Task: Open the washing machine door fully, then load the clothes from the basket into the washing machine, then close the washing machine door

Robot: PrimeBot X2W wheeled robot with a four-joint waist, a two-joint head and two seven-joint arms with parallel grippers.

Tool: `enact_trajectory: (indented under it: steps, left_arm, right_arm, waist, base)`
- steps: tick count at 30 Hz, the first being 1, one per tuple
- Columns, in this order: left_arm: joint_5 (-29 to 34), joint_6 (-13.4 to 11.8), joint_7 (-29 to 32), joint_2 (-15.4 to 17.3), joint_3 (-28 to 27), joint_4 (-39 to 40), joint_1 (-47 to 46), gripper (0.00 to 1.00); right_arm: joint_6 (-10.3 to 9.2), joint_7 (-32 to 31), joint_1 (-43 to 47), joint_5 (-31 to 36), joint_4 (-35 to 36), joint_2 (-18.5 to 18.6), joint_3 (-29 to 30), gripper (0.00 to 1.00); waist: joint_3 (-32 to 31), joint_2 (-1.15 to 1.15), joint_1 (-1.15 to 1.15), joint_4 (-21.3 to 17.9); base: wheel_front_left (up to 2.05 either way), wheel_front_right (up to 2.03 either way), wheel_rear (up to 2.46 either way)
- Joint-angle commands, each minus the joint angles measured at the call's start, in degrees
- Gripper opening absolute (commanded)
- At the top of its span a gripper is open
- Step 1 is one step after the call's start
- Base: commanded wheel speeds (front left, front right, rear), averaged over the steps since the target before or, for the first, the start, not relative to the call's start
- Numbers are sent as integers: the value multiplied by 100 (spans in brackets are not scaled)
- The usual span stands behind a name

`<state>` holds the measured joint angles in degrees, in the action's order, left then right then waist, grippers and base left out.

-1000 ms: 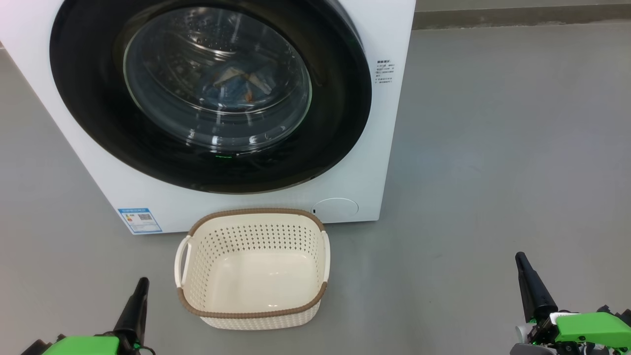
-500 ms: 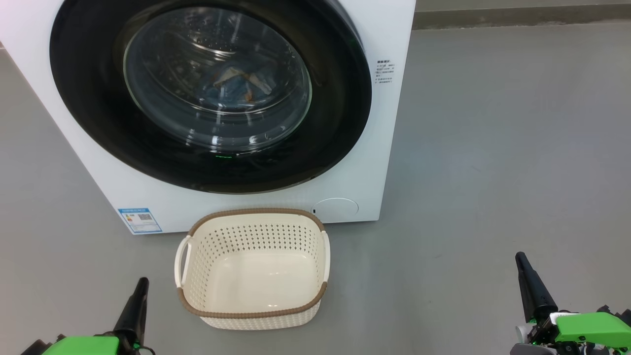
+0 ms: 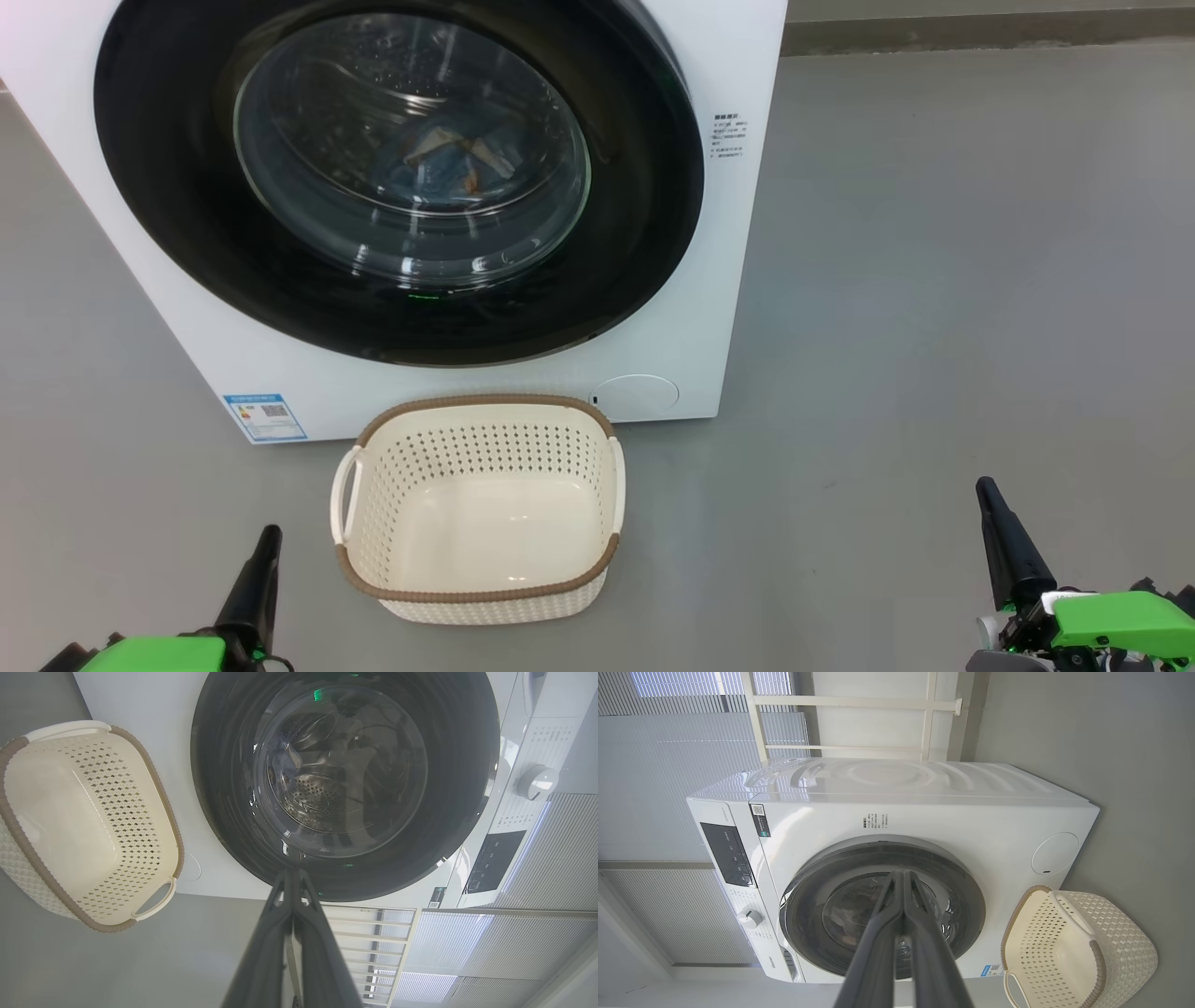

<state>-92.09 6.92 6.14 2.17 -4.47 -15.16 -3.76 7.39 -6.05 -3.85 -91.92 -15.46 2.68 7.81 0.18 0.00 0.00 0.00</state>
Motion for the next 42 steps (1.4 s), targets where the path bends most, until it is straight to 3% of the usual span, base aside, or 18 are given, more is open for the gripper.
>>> enact_trajectory:
  steps: [1,42]
  left_arm:
    - [-10,57,32,78,-202,111,-243,0]
    - [-6,57,36,74,-207,111,-243,0]
  right_arm:
    - [10,-44,-234,-24,144,20,-128,0]
    - [10,-44,-234,-25,144,20,-129,0]
  waist:
    - [0,0,0,0]
    - [0,0,0,0]
  base:
    - [0,0,0]
    - [0,0,0]
